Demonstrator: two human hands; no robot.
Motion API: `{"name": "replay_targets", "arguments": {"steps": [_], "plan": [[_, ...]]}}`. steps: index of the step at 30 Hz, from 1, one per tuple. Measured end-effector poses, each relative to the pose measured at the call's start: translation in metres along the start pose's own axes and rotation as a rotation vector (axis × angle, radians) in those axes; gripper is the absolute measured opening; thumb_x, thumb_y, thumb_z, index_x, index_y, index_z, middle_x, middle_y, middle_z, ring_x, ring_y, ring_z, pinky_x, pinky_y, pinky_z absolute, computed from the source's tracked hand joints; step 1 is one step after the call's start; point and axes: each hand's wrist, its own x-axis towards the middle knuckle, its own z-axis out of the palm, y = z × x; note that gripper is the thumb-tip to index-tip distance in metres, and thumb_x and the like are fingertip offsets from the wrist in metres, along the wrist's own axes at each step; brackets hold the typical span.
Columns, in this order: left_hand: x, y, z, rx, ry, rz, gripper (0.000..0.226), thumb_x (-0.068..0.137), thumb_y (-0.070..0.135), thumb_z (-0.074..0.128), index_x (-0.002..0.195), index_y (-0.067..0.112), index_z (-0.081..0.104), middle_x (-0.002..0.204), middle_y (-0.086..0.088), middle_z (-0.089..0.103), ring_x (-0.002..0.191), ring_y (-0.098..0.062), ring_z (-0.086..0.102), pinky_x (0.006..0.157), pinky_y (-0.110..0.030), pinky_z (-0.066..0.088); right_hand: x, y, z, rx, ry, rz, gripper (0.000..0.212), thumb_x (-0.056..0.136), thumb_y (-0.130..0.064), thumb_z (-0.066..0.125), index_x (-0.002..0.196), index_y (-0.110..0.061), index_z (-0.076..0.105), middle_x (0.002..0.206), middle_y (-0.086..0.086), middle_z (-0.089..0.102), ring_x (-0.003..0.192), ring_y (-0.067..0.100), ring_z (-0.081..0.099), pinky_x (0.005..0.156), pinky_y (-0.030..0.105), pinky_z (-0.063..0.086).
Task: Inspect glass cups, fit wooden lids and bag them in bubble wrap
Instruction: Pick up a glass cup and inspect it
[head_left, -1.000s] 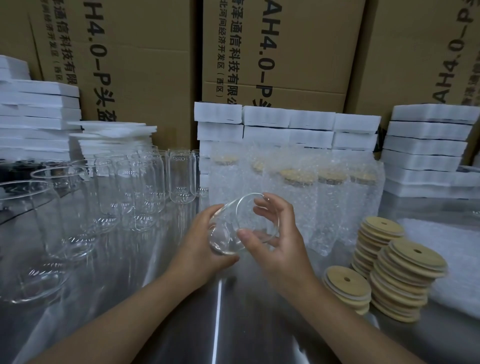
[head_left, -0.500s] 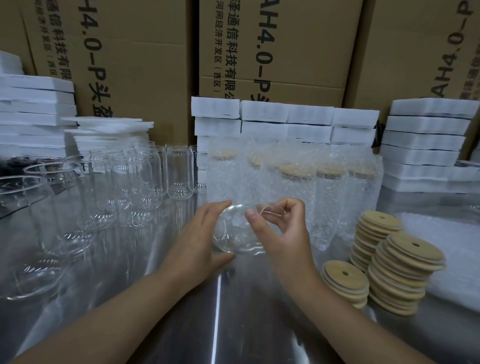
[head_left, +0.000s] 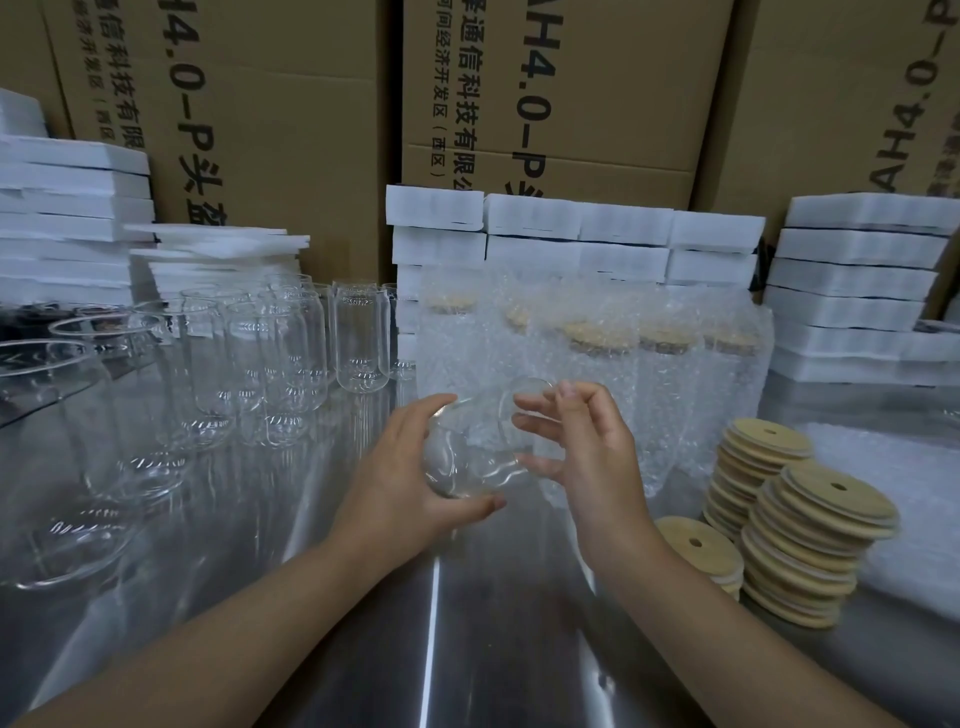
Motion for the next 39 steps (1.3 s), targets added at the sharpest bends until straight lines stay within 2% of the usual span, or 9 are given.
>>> {"name": "replay_targets", "arguments": {"steps": [5, 10, 14, 20, 24, 27, 32, 35, 39], "plan": [[0.002, -0.005, 0.003, -0.158, -0.022, -0.116, 0.102, 0.043, 0.064, 0.084, 0.133, 0.037, 0.044, 0.134, 0.008, 0.055, 0.121, -0.012, 0.056, 0.098, -0.042, 0.051, -0.004, -0.004, -0.002, 0.030, -0.073, -0.006, 0.024, 0.102, -0.016, 0.039, 0.099, -0.022, 0.062, 0.100, -0.008, 0.071, 0.091, 0.007, 0.068, 0.067, 0.020, 0.054], [0.003, -0.008, 0.004, -0.212, -0.012, -0.160, 0.110, 0.042, 0.063, 0.086, 0.138, 0.037, 0.041, 0.136, 0.004, 0.054, 0.122, -0.015, 0.056, 0.101, -0.045, 0.049, -0.008, -0.002, -0.002, 0.004, -0.183, -0.042, 0.025, 0.098, -0.012, 0.046, 0.116, -0.026, 0.057, 0.119, -0.009, 0.064, 0.111, 0.008, 0.061, 0.092, 0.034, 0.051], [0.004, -0.011, 0.003, -0.189, -0.012, -0.158, 0.107, 0.043, 0.061, 0.085, 0.138, 0.043, 0.039, 0.136, 0.008, 0.053, 0.121, -0.014, 0.056, 0.101, -0.043, 0.050, -0.012, 0.001, -0.002, -0.079, -0.245, -0.120, 0.045, 0.078, -0.026, 0.051, 0.123, -0.030, 0.047, 0.128, -0.010, 0.056, 0.119, 0.006, 0.055, 0.098, 0.030, 0.047], [0.002, -0.010, -0.001, -0.092, -0.007, -0.111, 0.097, 0.048, 0.049, 0.089, 0.134, 0.042, 0.045, 0.132, 0.014, 0.050, 0.119, -0.005, 0.053, 0.100, -0.035, 0.049, -0.015, 0.002, 0.003, -0.133, -0.212, -0.137, 0.053, 0.073, -0.044, 0.075, 0.115, -0.032, 0.044, 0.124, -0.012, 0.054, 0.117, 0.005, 0.054, 0.078, 0.011, 0.048], [0.003, -0.005, -0.001, -0.065, -0.018, -0.110, 0.095, 0.049, 0.048, 0.091, 0.132, 0.045, 0.044, 0.130, 0.014, 0.049, 0.118, -0.004, 0.053, 0.098, -0.028, 0.048, -0.013, 0.003, 0.002, -0.130, -0.184, -0.110, 0.052, 0.068, -0.052, 0.069, 0.110, -0.034, 0.045, 0.120, -0.013, 0.056, 0.113, 0.003, 0.056, 0.091, 0.025, 0.049], [0.002, 0.002, -0.001, -0.210, -0.057, -0.204, 0.096, 0.041, 0.059, 0.086, 0.128, 0.053, 0.043, 0.129, 0.013, 0.057, 0.116, -0.009, 0.059, 0.095, -0.038, 0.052, -0.010, 0.004, 0.000, -0.123, -0.191, -0.099, 0.039, 0.079, -0.055, 0.054, 0.112, -0.037, 0.047, 0.122, -0.016, 0.056, 0.113, -0.002, 0.055, 0.098, 0.027, 0.046], [0.001, 0.019, -0.004, -0.607, -0.089, -0.446, 0.072, 0.047, 0.054, 0.082, 0.114, 0.048, 0.055, 0.105, 0.003, 0.072, 0.078, -0.009, 0.073, 0.055, -0.023, 0.053, -0.010, 0.009, 0.001, -0.170, -0.233, -0.121, 0.032, 0.080, -0.049, 0.049, 0.111, -0.039, 0.052, 0.121, -0.018, 0.057, 0.114, -0.003, 0.053, 0.094, 0.022, 0.044], [0.004, 0.028, -0.006, -0.911, -0.146, -0.596, 0.071, 0.057, 0.058, 0.072, 0.119, 0.028, 0.054, 0.100, -0.007, 0.074, 0.071, -0.022, 0.072, 0.056, -0.029, 0.056, -0.012, 0.011, 0.002, -0.287, -0.299, -0.155, 0.035, 0.078, -0.047, 0.058, 0.113, -0.045, 0.052, 0.126, -0.020, 0.054, 0.115, -0.009, 0.049, 0.095, 0.019, 0.041], [0.005, 0.033, -0.009, -1.171, -0.285, -0.701, 0.092, 0.060, 0.076, 0.065, 0.130, 0.019, 0.053, 0.115, -0.012, 0.071, 0.097, -0.025, 0.072, 0.068, -0.035, 0.060, -0.015, 0.012, 0.000, -0.398, -0.390, -0.202, 0.066, 0.067, -0.054, 0.072, 0.125, -0.053, 0.042, 0.135, -0.024, 0.045, 0.125, -0.010, 0.042, 0.100, 0.016, 0.039]]}}
